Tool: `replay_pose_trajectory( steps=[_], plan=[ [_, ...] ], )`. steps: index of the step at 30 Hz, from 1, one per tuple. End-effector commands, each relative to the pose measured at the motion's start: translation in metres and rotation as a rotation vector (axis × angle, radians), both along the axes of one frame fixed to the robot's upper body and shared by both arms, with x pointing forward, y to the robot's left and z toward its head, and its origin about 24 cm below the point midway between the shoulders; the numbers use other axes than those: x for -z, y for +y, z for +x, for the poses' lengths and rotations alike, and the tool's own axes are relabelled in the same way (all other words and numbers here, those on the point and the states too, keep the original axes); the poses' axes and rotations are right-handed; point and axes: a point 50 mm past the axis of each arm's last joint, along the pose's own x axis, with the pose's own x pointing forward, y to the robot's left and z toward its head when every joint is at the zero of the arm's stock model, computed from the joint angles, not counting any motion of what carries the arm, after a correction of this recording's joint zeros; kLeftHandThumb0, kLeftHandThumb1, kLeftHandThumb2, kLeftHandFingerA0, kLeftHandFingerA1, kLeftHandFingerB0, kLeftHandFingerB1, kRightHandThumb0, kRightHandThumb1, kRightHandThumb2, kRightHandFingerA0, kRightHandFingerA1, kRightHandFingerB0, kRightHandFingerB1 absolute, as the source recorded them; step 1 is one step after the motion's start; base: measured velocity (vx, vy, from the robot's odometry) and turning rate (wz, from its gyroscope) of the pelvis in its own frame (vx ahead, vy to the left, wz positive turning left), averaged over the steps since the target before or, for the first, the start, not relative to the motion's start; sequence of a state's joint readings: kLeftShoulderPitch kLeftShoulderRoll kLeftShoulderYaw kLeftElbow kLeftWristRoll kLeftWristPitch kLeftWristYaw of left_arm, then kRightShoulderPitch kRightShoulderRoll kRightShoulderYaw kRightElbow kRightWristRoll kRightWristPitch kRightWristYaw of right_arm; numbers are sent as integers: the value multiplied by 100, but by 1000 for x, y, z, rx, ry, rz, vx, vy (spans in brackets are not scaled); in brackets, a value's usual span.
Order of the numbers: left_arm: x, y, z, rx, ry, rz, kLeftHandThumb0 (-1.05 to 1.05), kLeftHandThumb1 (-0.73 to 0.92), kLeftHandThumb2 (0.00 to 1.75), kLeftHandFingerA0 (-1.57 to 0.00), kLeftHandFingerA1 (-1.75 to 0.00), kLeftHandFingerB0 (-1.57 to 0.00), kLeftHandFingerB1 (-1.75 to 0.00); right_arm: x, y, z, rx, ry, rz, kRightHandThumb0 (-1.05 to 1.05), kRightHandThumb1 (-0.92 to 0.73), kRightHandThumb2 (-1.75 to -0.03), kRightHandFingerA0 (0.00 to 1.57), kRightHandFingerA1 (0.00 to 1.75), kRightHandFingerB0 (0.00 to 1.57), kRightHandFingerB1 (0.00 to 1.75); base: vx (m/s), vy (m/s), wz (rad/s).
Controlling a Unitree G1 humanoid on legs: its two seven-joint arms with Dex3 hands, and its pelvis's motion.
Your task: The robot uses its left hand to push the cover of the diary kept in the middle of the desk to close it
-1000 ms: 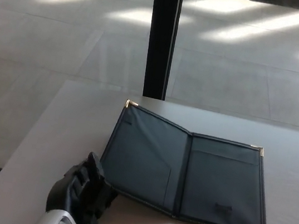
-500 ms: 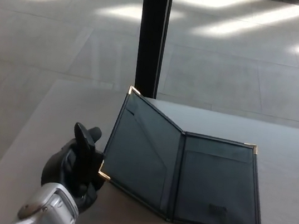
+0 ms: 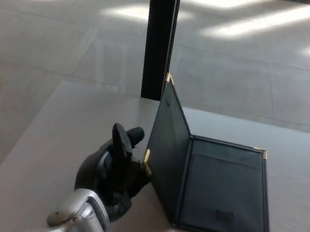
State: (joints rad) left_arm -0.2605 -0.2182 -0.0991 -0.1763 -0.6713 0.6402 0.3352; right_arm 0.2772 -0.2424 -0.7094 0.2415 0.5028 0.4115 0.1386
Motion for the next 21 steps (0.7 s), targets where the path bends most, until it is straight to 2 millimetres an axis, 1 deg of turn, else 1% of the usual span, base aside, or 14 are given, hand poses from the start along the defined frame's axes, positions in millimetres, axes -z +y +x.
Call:
replay_pose_trajectory(
  steps=[1,3,7,8,9,12,13,14,15,16,17,18,19,21],
  plan=[
    [-5,-70,-24,203,8,-93,-97,92,90,-20,-47,-17,-44,-7,-5,3,-11,-7,-26,-72,-92,-69,38,64,41,45,0,0,0],
    [-4,-73,-26,210,13,-105,-97,92,90,-20,-47,-17,-44,-8,-5,3,-12,-6,-29,-72,-92,-69,38,64,41,45,0,0,0],
    [-11,-112,-38,306,-41,-50,-96,92,97,-22,-50,-14,-44,-9,-5,4,-8,8,-33,-71,-92,-70,41,67,43,47,0,0,0],
    [-11,-116,-39,319,-56,-30,-90,90,129,-18,-53,-11,-48,-8,-5,4,-8,9,-33,-73,-92,-68,41,68,44,48,0,0,0],
    [-12,-122,-41,342,-75,-5,-97,92,98,-21,-52,-13,-46,-7,-5,5,-8,10,-32,-73,-92,-69,40,67,42,47,0,0,0],
    [-4,-134,-46,413,-99,57,-95,92,97,-17,-53,-12,-46,-7,-3,6,-16,13,-34,-73,-92,-68,40,67,42,47,0,0,0],
    [7,-138,-50,449,-66,102,-95,92,97,-16,-52,-11,-46,-7,-4,7,-19,12,-31,-73,-92,-68,41,66,43,46,0,0,0],
    [7,-138,-50,449,-68,103,-95,92,97,-16,-52,-11,-46,-7,-4,7,-19,12,-31,-73,-92,-68,41,66,43,46,0,0,0],
    [19,-138,-54,482,-42,146,-95,92,98,-18,-51,-11,-42,-7,-4,7,-21,10,-31,-72,-92,-68,41,66,43,46,0,0,0],
    [24,-138,-55,480,-20,141,-90,90,130,-16,-55,-3,-44,-6,-5,7,-19,14,-33,-71,-92,-69,41,65,42,44,0,0,0],
    [25,-138,-55,479,-19,140,-90,90,130,-16,-55,-3,-44,-6,-5,7,-19,15,-33,-71,-92,-69,41,65,42,44,0,0,0],
    [26,-137,-55,482,-19,143,-94,92,98,-18,-52,-11,-42,-6,-5,7,-23,14,-34,-70,-92,-70,39,64,40,42,0,0,0],
    [27,-136,-54,485,-22,149,-93,92,99,-16,-51,-10,-44,-7,-5,7,-28,11,-35,-71,-92,-69,40,64,41,42,0,0,0],
    [12,-122,-42,450,-81,127,-95,92,97,-17,-51,-13,-45,-5,-4,8,-19,11,-19,-71,-92,-69,41,63,42,43,0,0,0]
  ],
)
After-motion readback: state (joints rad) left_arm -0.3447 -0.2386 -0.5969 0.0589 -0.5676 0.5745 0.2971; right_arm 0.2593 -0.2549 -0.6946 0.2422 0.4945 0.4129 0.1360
